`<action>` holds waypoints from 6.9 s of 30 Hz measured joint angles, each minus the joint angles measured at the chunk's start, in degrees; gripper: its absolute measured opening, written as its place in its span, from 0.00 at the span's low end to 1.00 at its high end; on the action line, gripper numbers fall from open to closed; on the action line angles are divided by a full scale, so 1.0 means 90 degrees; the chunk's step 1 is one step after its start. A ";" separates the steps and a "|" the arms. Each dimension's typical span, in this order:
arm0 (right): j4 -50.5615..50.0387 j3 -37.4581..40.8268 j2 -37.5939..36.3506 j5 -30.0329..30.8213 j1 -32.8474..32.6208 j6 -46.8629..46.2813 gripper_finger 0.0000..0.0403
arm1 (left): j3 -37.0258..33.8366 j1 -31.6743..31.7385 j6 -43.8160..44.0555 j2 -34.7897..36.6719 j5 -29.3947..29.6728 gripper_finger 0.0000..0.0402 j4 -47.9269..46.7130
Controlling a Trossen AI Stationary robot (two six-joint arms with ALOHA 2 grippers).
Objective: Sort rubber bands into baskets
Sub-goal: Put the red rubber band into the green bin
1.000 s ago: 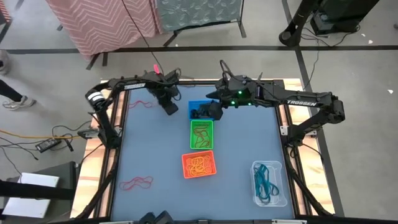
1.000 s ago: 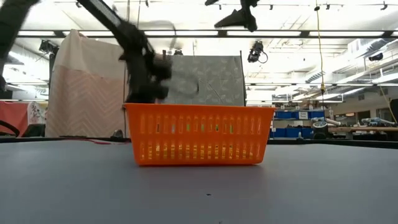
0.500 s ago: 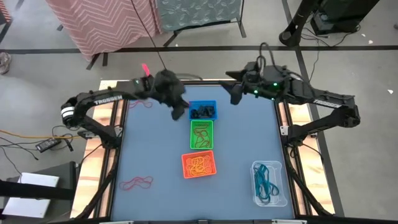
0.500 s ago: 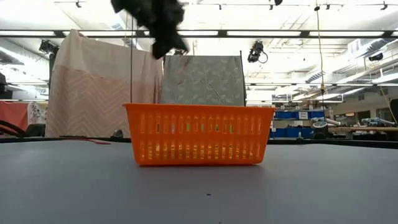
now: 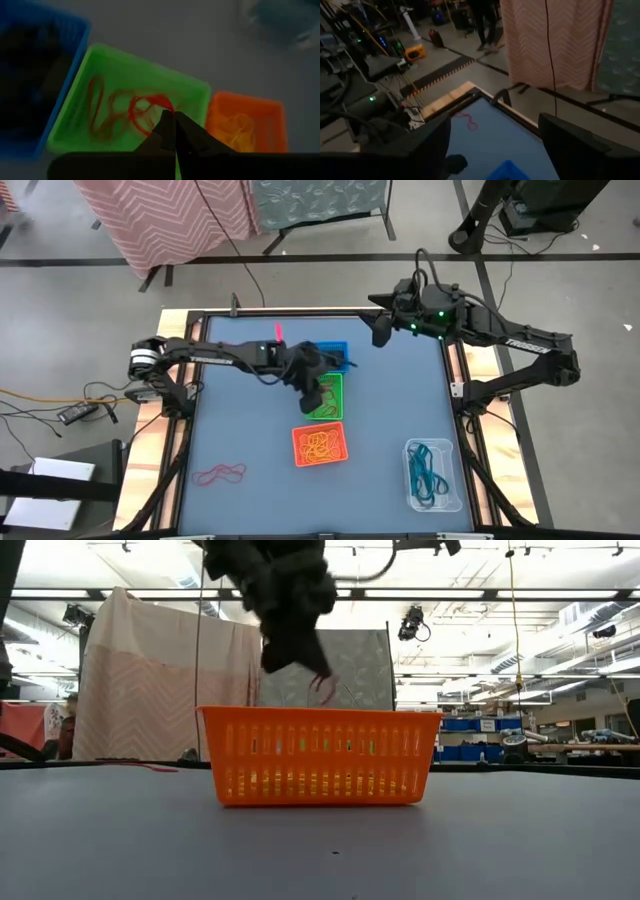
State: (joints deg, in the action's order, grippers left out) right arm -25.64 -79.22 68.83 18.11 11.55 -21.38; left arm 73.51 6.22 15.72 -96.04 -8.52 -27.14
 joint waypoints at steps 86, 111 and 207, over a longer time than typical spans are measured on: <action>0.0388 0.0781 0.0164 -0.0143 -0.0036 -0.0790 0.77 | -0.0361 0.4160 -0.2397 -0.0302 -0.0193 0.00 -0.3291; 0.0391 0.0780 0.0161 -0.0175 0.0291 -0.0067 0.77 | 0.0544 -0.0365 -0.0339 0.0098 0.0726 0.00 0.0558; 0.0372 0.0782 0.1509 0.0025 -0.2439 -0.1733 0.77 | -0.3085 -0.5287 0.9671 0.0635 0.1289 0.40 -0.0300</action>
State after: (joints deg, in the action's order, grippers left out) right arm -22.29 -72.18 82.41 18.33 -10.40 -36.97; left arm 45.74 -41.36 102.75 -90.32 3.09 -29.84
